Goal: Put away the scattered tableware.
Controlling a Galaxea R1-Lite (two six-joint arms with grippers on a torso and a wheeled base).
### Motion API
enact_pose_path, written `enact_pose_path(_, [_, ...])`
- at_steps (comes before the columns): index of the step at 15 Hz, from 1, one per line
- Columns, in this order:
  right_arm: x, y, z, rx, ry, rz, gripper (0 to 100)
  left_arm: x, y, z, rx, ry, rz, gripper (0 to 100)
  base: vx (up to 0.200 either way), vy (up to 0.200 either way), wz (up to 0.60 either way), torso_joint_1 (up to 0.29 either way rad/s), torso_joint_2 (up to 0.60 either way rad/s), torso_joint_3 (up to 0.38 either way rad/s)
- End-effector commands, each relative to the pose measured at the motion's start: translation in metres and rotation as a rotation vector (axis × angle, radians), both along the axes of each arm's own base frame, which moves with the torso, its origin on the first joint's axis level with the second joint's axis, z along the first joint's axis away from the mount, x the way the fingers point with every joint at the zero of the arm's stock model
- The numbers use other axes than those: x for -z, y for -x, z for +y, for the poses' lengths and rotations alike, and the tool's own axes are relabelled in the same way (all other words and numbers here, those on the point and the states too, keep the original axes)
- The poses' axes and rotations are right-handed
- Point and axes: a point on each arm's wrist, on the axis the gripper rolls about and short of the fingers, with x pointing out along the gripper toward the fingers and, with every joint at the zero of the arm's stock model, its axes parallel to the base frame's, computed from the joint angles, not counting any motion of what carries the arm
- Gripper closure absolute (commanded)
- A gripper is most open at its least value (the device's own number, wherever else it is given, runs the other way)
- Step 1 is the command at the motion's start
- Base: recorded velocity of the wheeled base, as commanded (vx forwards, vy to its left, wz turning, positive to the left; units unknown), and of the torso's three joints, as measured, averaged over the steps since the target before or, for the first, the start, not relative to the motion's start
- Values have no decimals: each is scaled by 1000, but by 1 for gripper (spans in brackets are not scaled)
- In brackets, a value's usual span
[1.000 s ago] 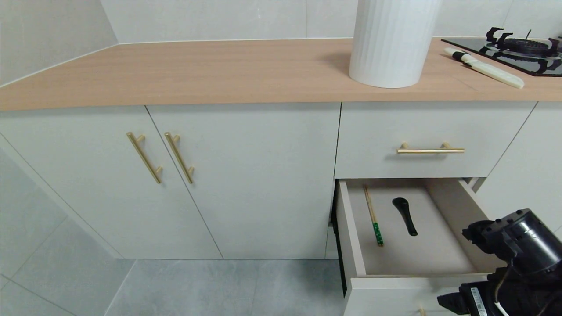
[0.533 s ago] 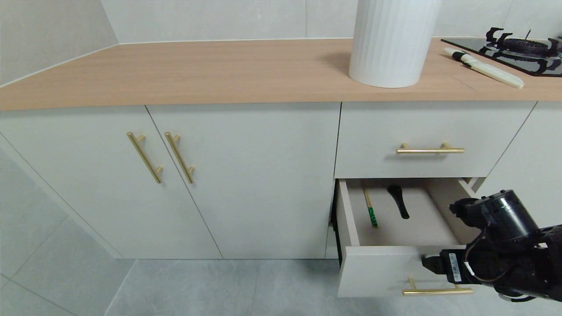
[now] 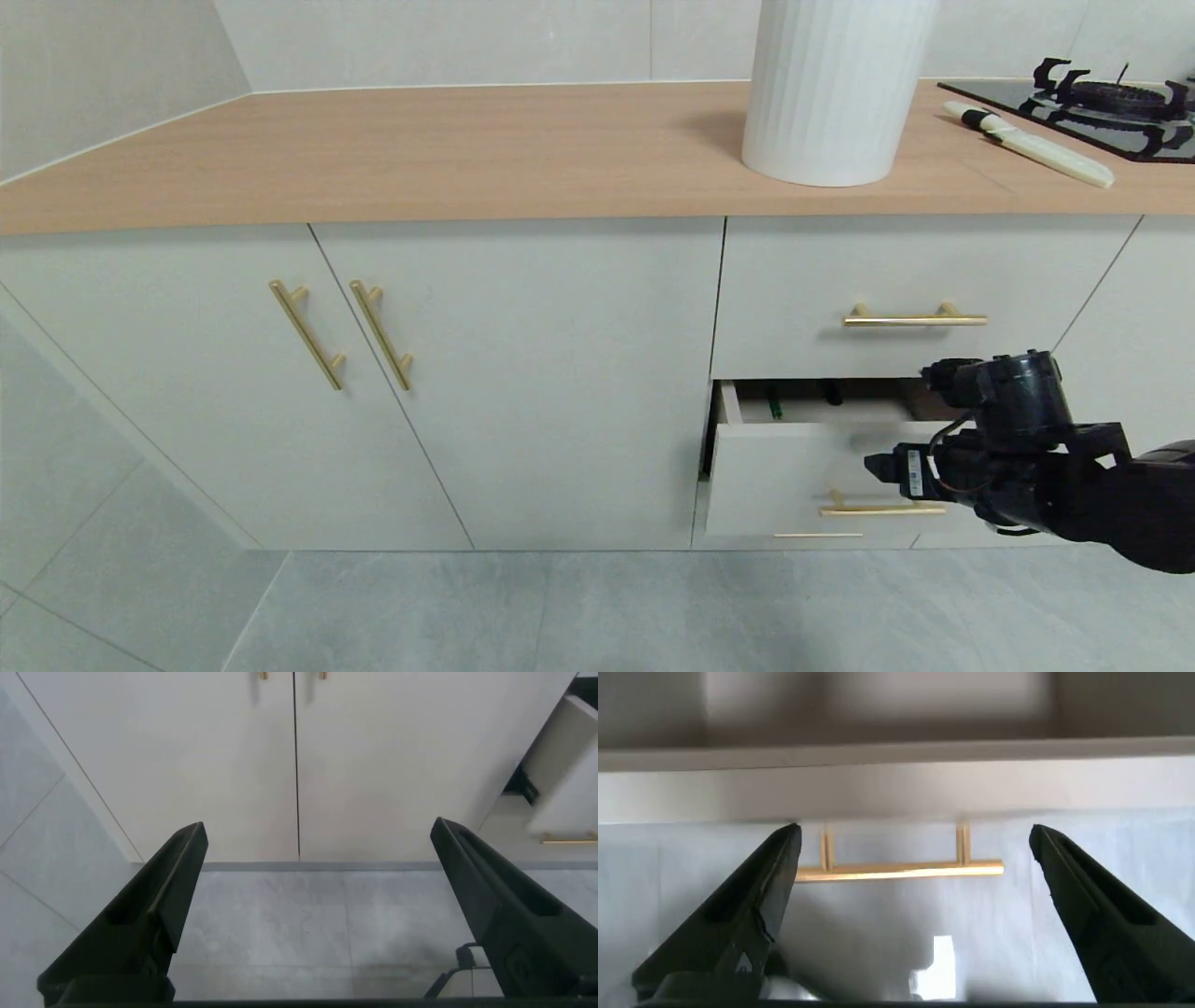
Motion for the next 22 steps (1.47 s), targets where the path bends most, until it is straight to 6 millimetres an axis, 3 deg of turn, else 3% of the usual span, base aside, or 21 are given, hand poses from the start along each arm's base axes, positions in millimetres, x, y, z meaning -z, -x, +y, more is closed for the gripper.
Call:
enact_pose_path(1, [15,-19,-1,19,1,7,0,0,0,0,-1,0,1,0,0,0,0,0,0,0])
enact_pose_path(10, [44,-45,-3,65,-57,-250,0,0,0,0,-1,0,1,0,0,0,0,0,0,0])
enact_pose_path(22, [40,-73,-14,155,-102,-380,0,0,0,0,-1,0,1,0,0,0,0,0,0,0])
